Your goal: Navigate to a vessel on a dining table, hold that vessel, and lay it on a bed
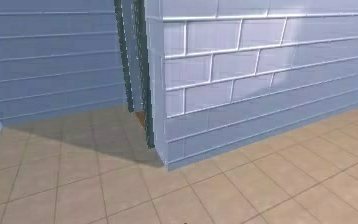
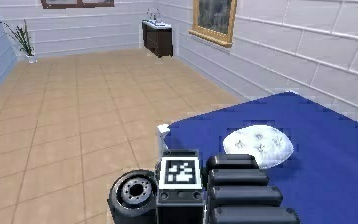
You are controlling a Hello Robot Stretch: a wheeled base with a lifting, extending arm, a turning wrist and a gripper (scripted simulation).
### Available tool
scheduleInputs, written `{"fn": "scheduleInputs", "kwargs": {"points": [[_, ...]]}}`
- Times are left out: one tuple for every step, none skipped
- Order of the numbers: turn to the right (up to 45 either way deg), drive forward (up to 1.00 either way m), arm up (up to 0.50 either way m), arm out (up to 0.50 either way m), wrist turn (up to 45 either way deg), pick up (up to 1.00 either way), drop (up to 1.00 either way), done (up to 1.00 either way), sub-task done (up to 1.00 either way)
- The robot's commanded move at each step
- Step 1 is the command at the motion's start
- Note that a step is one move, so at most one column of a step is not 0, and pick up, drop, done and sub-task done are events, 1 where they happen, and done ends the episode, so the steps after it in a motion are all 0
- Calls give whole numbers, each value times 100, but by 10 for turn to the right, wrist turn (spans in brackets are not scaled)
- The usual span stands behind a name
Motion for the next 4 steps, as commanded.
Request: {"fn": "scheduleInputs", "kwargs": {"points": [[-90,0,0,0,0,0,0,0,0],[450,0,0,0,0,0,0,0,0],[450,0,0,0,0,0,0,0,0],[450,0,0,0,0,0,0,0,0]]}}
